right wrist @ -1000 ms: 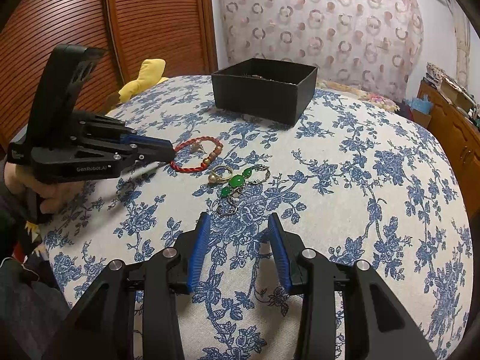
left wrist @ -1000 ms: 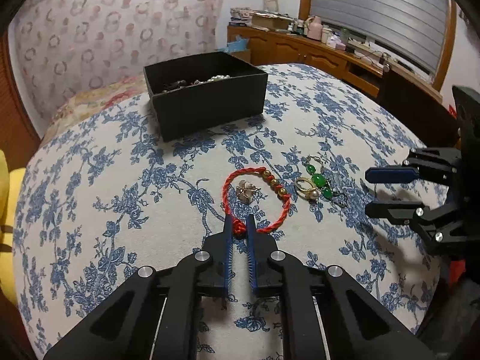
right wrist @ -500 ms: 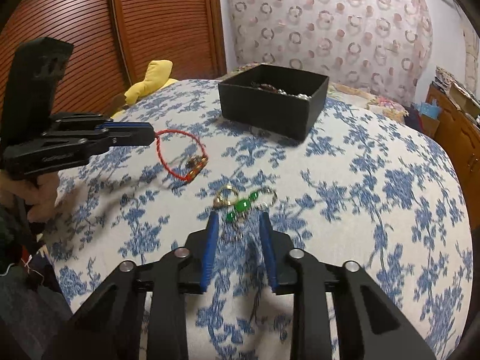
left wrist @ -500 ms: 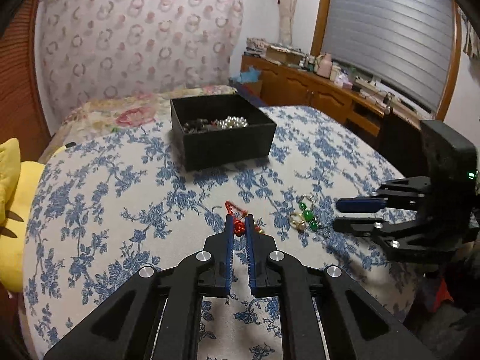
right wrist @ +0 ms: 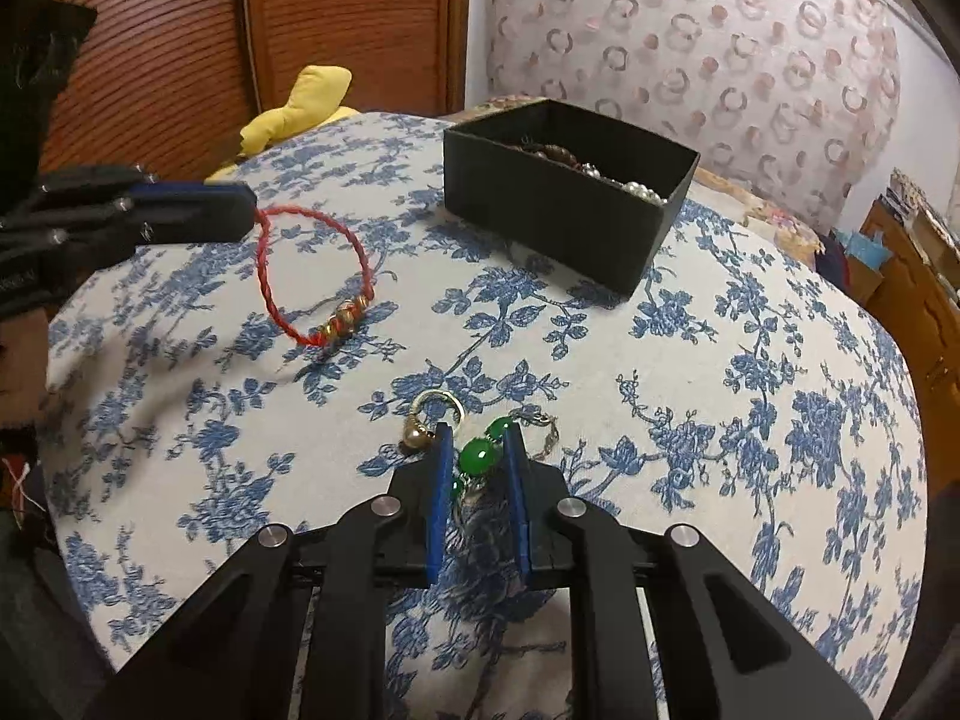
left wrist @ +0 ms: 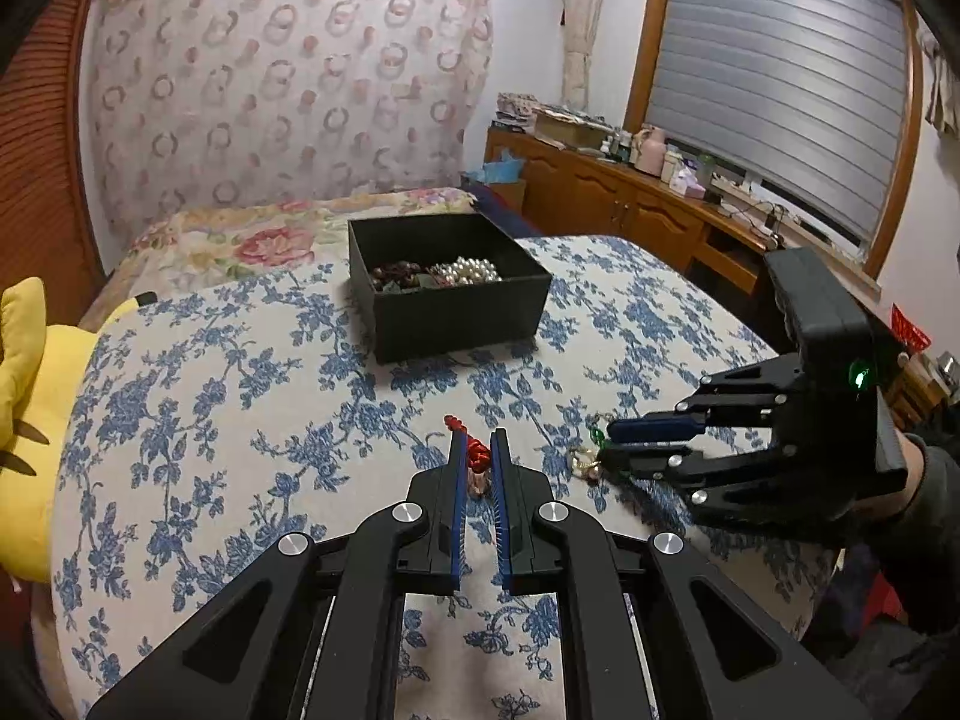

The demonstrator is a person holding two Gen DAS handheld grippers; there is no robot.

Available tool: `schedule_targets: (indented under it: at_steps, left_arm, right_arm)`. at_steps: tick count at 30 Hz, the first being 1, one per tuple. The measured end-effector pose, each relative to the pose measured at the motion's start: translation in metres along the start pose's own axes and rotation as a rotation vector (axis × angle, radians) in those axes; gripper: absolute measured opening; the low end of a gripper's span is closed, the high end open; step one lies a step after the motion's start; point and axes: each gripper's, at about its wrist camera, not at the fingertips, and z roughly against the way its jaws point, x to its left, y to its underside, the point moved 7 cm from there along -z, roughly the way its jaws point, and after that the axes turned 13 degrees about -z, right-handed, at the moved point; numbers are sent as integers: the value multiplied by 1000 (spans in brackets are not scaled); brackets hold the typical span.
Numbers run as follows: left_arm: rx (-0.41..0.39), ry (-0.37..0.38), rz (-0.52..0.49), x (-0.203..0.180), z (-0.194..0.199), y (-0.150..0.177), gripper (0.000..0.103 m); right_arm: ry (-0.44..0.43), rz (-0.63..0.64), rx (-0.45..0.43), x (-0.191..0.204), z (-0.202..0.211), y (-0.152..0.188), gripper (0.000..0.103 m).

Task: Organize jewelry
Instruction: 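Grasp the red string bracelet with the left tool while the right tool grasps the green jade ring, then carry the red bracelet into the box with the left tool while the right drops the jade ring in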

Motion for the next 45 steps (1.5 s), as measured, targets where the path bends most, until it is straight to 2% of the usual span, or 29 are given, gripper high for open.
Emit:
schedule_targets:
  at_steps: [4,7,12,20,27,37,45]
  left_arm:
    - [-21,-12,15,6,3,-7,7]
    - [-34,-20,23,10,6,-11,7]
    - [-58,-29,37,16,10,-18,7]
    - [-70,-39,37,19,7,-28,7]
    - [-95,-36,34,23,5,-44,7]
    - [-163,-30,26,33,4,-89,7]
    - [-156,-36,20,50,-21,-114,7]
  right_arm:
    - [17,33,12,4,-2,-1,21]
    - [7,43,19,6,-2,-1,13]
    - [-18,27,6,4,1,2,13]
    - [-54,-31,-79,-6,29,-13,13]
    - [-62,-44,-148,-16,56,-42,13]
    - [-76,-20,-238,-27,77,-96,13]
    - [-96,-3,-301,-36,79,-148,13]
